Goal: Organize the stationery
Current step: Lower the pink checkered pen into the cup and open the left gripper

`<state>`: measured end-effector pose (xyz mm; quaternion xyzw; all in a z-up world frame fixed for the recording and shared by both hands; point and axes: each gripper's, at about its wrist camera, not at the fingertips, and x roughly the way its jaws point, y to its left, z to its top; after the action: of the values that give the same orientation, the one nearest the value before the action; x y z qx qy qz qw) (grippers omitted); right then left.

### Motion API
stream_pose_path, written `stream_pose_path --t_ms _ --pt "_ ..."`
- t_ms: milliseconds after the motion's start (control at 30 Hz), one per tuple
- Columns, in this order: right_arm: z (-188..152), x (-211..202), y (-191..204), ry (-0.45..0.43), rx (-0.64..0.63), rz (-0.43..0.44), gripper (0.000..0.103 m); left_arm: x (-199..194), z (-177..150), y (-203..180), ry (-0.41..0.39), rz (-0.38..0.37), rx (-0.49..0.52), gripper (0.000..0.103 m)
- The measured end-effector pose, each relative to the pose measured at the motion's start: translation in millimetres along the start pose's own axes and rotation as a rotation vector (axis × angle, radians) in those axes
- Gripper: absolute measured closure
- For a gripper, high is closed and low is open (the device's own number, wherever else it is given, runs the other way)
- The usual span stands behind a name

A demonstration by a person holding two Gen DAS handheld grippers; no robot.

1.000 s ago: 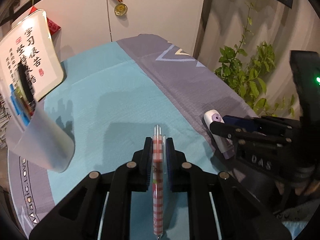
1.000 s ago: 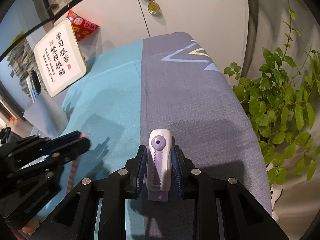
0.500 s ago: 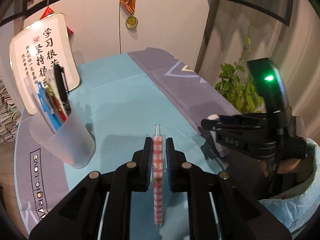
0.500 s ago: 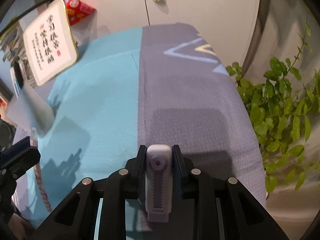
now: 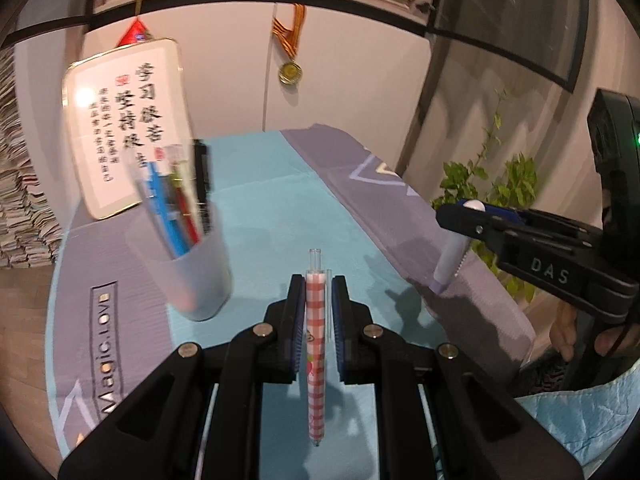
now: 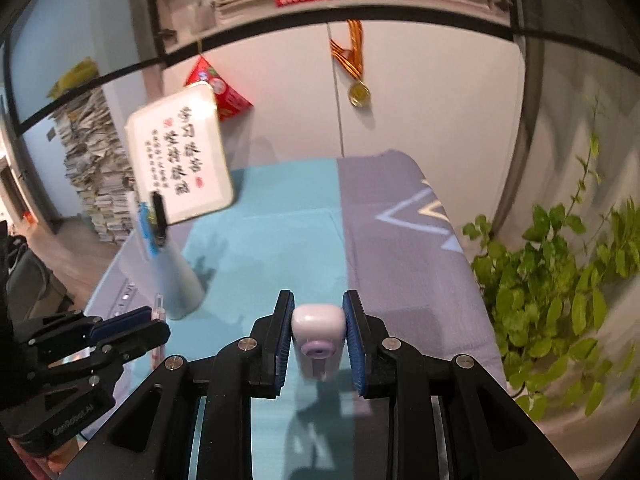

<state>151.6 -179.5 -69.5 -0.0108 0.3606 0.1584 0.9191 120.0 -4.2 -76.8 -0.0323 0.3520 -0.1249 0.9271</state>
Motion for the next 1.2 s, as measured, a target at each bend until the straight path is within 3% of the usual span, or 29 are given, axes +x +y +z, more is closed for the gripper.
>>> stream_pose_path --t_ms 633,1200 --pt "7.8 10.2 83.6 0.011 -0.104 0.134 0.077 -70.2 -5.1 79.7 -0.148 0.145 -0.138 0.092" --pt "11.4 38.4 84.4 0.058 -0.070 0.131 0.077 -65.9 78.3 87.3 -0.336 0.100 -0.123 0.092"
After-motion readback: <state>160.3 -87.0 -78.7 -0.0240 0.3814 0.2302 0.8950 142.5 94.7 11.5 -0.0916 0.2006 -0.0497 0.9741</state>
